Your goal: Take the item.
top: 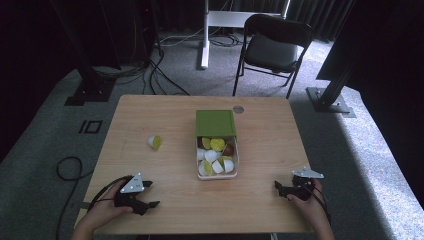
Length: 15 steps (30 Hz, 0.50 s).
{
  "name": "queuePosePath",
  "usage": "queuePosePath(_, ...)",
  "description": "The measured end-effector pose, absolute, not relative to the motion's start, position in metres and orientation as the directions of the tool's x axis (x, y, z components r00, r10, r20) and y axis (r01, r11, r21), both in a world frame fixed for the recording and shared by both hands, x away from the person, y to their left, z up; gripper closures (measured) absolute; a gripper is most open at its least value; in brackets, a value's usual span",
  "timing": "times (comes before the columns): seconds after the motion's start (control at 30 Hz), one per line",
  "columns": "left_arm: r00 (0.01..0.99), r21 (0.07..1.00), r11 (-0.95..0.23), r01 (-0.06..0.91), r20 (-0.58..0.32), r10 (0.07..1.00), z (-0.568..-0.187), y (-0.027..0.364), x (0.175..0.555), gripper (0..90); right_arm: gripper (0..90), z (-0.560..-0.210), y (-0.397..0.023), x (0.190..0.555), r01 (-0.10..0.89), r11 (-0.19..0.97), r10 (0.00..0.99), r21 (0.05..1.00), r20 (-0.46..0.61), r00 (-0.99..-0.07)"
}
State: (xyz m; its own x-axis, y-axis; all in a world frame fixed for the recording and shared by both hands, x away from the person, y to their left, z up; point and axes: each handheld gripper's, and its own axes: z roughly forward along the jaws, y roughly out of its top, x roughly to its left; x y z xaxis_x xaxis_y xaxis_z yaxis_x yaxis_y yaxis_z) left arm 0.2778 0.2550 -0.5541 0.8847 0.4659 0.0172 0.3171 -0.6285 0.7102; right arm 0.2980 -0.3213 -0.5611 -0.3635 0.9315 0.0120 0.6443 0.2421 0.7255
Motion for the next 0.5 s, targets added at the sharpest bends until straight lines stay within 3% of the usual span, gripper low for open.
queuePosePath(0.5, 0.852, 0.705, -0.610, 0.361, 0.016, 0.523, -0.5549, 0.2489, 0.2751, 14.6, 11.5, -0.5611, -0.3213, 0.2980, 0.644, 0.242, 0.932, 0.726, 0.012, -0.363)
